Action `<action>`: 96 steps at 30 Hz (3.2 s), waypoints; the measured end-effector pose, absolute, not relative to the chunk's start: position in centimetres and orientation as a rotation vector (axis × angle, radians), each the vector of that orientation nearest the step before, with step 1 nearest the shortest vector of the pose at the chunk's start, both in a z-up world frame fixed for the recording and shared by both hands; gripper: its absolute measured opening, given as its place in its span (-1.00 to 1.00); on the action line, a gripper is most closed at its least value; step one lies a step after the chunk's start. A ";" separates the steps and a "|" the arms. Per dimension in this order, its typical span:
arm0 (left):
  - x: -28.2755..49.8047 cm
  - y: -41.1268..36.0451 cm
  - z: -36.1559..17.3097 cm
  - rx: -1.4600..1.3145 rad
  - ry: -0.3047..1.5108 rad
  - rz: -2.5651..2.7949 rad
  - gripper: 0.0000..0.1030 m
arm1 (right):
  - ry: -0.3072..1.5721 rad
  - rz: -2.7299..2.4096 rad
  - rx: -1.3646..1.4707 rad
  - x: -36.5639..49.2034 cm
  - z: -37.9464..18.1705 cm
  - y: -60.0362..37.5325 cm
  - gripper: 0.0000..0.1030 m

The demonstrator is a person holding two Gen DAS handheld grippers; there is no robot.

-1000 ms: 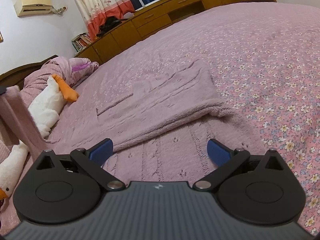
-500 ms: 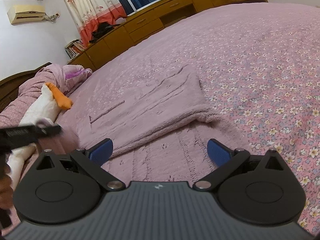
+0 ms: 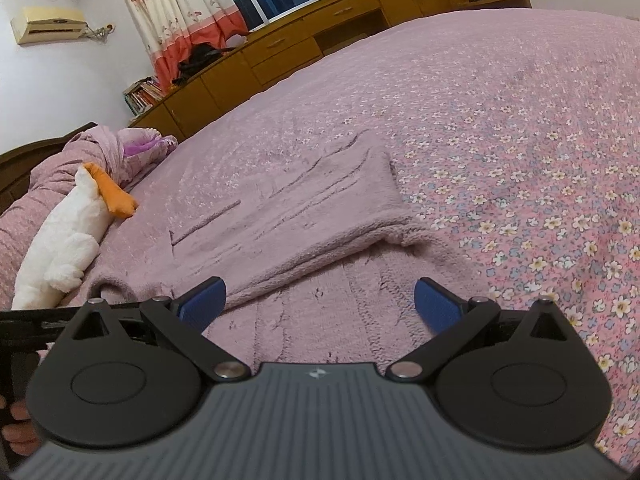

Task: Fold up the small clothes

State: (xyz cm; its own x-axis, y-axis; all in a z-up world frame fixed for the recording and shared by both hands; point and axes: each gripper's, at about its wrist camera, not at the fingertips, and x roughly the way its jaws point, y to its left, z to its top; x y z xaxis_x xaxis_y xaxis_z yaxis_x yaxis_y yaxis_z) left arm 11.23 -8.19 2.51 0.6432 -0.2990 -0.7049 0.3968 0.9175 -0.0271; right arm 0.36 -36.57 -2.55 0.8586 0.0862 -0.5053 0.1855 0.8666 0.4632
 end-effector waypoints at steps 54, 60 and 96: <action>11.2 8.6 0.1 -0.085 0.778 -0.036 -0.03 | 0.587 0.418 -0.202 10.6 5.5 -16.5 -0.59; 11.0 7.7 -0.4 -0.027 0.755 -0.036 -0.01 | 0.493 0.149 0.125 9.3 6.6 -24.4 -0.61; 11.2 8.3 -0.4 -0.069 0.724 -0.128 -0.02 | 0.410 -0.024 0.111 13.2 10.0 -27.6 -0.82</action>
State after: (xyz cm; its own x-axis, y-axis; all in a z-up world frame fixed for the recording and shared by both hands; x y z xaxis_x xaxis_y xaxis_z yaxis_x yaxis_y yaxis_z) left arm 11.18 8.32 -0.41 0.7418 -0.1403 -0.6558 0.0928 0.9899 -0.1068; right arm 13.19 -27.56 9.98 0.9167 -0.0008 -0.3995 0.0458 0.9936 0.1033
